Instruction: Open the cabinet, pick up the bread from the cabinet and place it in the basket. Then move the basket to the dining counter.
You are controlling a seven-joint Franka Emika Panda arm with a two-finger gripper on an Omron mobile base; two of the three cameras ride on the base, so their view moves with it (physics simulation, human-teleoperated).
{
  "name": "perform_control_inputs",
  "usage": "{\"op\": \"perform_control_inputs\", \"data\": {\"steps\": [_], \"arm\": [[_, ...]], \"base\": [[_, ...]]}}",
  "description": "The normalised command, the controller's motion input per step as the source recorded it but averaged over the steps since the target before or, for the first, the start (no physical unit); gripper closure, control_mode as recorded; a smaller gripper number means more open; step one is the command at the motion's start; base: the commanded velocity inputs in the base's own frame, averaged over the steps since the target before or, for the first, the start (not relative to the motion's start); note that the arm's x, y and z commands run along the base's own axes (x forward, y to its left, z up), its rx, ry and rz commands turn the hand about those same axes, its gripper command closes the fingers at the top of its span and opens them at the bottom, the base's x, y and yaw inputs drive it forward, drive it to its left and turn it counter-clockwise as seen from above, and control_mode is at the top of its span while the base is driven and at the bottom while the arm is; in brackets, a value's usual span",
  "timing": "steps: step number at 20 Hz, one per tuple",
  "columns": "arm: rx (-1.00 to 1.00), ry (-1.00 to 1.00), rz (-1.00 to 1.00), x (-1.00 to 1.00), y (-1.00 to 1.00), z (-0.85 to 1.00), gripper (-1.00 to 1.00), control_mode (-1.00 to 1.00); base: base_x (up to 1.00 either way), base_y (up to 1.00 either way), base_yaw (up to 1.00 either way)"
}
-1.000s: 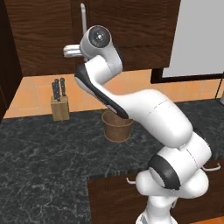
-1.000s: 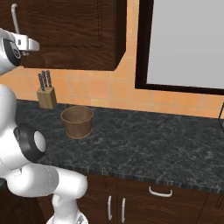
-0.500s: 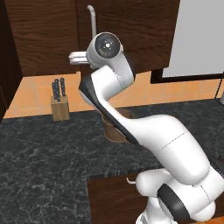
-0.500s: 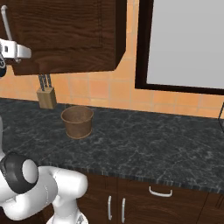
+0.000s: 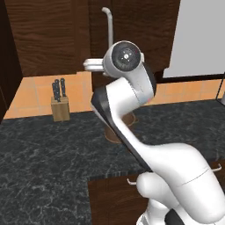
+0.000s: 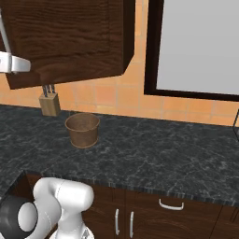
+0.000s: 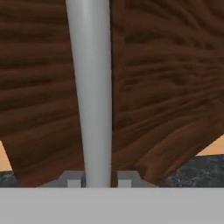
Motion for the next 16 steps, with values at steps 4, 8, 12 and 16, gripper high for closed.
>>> {"op": "perform_control_inputs", "data": {"steps": [4, 8, 12, 16], "arm": [[0.00, 0.04, -0.12, -0.58, -0.38, 0.02, -1.00, -1.00], [-0.01, 0.07, -0.08, -0.82, 0.08, 0.19, -1.00, -1.00], [-0.09, 0.22, -0.07, -0.84, 0.78, 0.28, -1.00, -1.00], [-0.21, 0.26, -0.03, -0.34, 0.91, 0.12, -1.00, -1.00]], "base": [[0.00, 0.00, 0.00], [0.00, 0.00, 0.00], [0.00, 0.00, 0.00], [0.00, 0.00, 0.00]]}}
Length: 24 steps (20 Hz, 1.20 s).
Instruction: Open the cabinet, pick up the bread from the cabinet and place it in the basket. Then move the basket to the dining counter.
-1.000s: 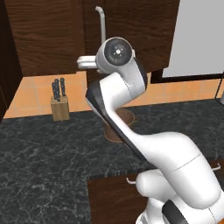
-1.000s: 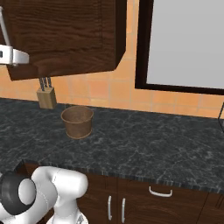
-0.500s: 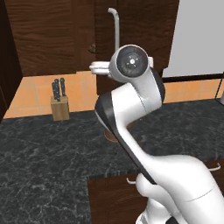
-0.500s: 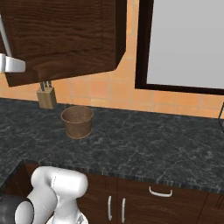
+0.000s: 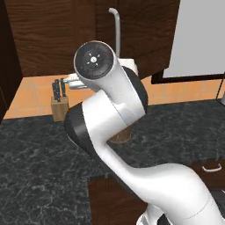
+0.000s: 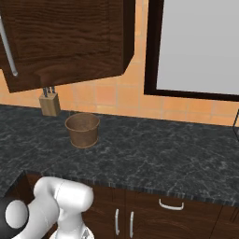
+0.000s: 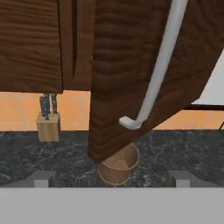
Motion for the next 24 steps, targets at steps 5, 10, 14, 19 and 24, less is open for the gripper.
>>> {"op": "perform_control_inputs", "data": {"steps": [5, 10, 14, 19, 24], "arm": [[-0.40, 0.33, 0.01, 0.61, 0.67, -0.58, -1.00, -1.00], [-0.58, 0.20, 0.12, 1.00, 0.53, -0.67, -1.00, -1.00], [-0.40, 0.20, 0.06, 1.00, 0.04, -0.52, -1.00, -1.00], [-0.24, 0.16, 0.04, 0.90, -0.16, -0.30, -1.00, -1.00], [-0.03, 0.07, 0.00, 0.30, -0.47, -0.01, -1.00, -1.00]], "base": [[0.00, 0.00, 0.00], [0.00, 0.00, 0.00], [0.00, 0.00, 0.00], [0.00, 0.00, 0.00], [0.00, 0.00, 0.00]]}}
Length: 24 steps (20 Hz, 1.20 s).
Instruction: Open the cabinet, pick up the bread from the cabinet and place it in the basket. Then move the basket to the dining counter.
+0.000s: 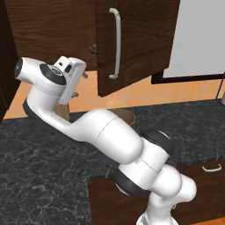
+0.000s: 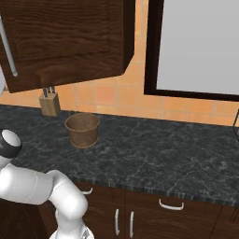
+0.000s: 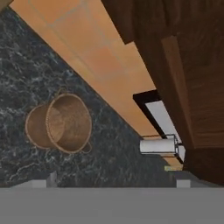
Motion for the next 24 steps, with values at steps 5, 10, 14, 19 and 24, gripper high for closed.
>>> {"op": "perform_control_inputs", "data": {"steps": [5, 10, 14, 19, 24], "arm": [[0.00, -0.02, -0.01, -0.24, -0.93, 0.01, -1.00, -1.00], [0.00, -0.04, 0.00, -0.57, -1.00, 0.00, -1.00, -1.00], [0.00, -0.05, -0.01, -0.56, -1.00, 0.00, -1.00, -1.00], [0.00, -0.09, -0.04, -0.49, -1.00, 0.09, -1.00, -1.00], [0.01, -0.07, -0.04, -0.25, -1.00, 0.05, -1.00, -1.00]], "base": [[0.00, 0.00, 0.00], [0.00, 0.00, 0.00], [0.00, 0.00, 0.00], [0.00, 0.00, 0.00], [0.00, 0.00, 0.00]]}}
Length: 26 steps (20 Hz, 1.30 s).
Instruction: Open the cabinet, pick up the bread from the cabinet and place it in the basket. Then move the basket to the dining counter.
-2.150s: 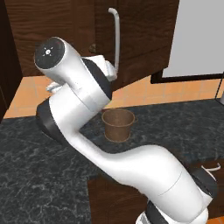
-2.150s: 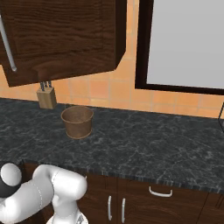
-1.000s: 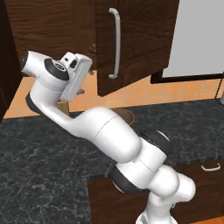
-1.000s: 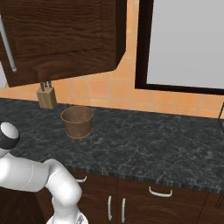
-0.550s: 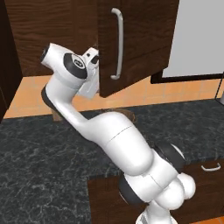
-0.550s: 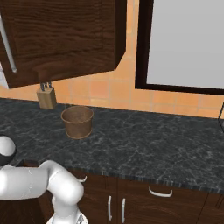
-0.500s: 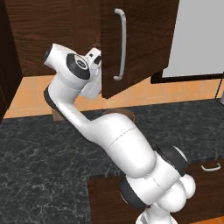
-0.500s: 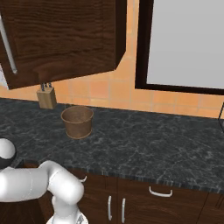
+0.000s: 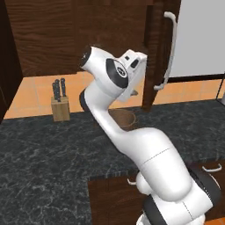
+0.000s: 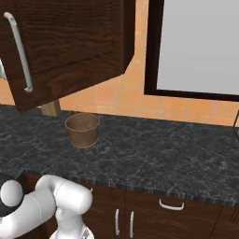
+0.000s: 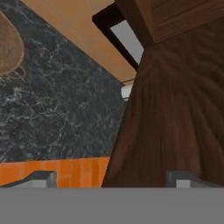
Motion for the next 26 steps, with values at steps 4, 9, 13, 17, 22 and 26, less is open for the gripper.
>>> {"op": "perform_control_inputs", "data": {"steps": [4, 9, 13, 17, 22, 26], "arm": [[0.06, -0.03, -0.04, -0.19, -1.00, 0.00, -1.00, -1.00], [0.06, -0.08, -0.01, 0.00, -1.00, 0.00, -1.00, -1.00], [0.14, -0.07, 0.00, 0.14, -0.87, 0.00, -1.00, -1.00], [0.21, -0.11, 0.02, 0.36, -0.35, 0.00, -1.00, -1.00], [0.25, -0.10, 0.07, 0.35, 0.15, 0.02, -1.00, -1.00], [0.29, -0.13, 0.11, 0.46, 0.83, 0.00, -1.00, -1.00]], "base": [[0.00, 0.00, 0.00], [0.00, 0.00, 0.00], [0.00, 0.00, 0.00], [0.00, 0.00, 0.00], [0.00, 0.00, 0.00], [0.00, 0.00, 0.00]]}}
